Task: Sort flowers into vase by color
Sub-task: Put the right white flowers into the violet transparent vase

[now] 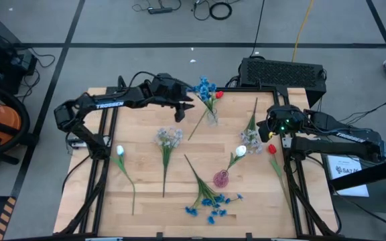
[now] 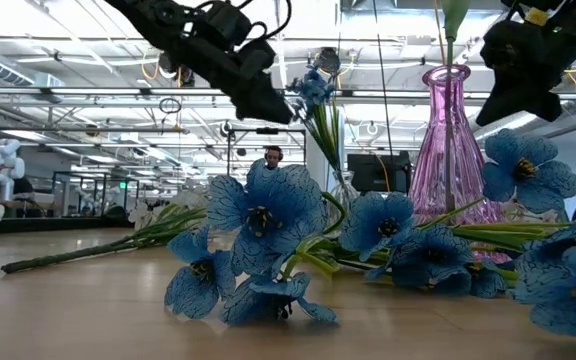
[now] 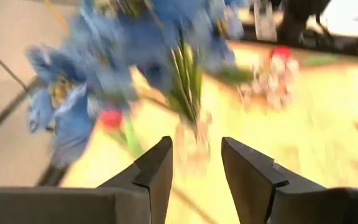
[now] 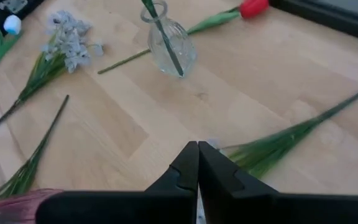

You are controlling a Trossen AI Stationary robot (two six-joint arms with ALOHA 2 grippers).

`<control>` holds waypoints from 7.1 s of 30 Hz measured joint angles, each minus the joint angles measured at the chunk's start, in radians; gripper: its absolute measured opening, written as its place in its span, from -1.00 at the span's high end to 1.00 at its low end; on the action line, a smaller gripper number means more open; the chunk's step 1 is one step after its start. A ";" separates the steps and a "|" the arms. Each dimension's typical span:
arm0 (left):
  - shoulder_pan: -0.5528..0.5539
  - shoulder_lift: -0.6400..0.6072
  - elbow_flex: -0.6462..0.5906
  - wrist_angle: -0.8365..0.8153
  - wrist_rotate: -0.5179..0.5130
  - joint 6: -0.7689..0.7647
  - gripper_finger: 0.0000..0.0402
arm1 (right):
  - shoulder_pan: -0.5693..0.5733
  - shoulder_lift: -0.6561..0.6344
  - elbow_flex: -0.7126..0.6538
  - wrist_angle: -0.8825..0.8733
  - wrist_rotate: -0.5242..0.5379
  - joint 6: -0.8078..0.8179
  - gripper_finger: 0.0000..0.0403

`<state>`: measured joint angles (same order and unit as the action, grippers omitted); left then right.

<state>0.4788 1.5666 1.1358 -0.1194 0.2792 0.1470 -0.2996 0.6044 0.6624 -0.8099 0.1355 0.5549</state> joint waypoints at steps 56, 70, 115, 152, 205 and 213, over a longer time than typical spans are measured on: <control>-0.553 -0.545 -0.552 0.176 -0.577 -0.849 0.45 | -0.265 0.718 -0.126 0.249 0.028 -2.205 0.04; -0.553 -0.544 -0.552 0.188 -0.577 -0.847 0.45 | -0.184 0.772 -0.123 0.253 0.033 -1.788 0.94; -0.552 -0.544 -0.552 0.129 -0.411 -0.708 0.45 | 0.689 0.698 0.876 0.576 0.805 -0.337 1.00; -0.552 -0.544 -0.552 0.058 -0.387 -0.712 0.45 | 1.103 1.043 0.895 -0.025 1.279 0.648 1.00; -0.552 -0.544 -0.552 0.058 -0.387 -0.709 0.45 | 1.097 0.982 0.577 0.049 1.066 0.714 0.86; -0.552 -0.544 -0.552 0.058 -0.387 -0.708 0.45 | 1.090 0.982 0.575 0.052 1.003 0.655 0.69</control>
<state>-0.0734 1.0222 0.5842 -0.0612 -0.1081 -0.5613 0.7908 1.5864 1.2373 -0.7582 1.1389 1.2094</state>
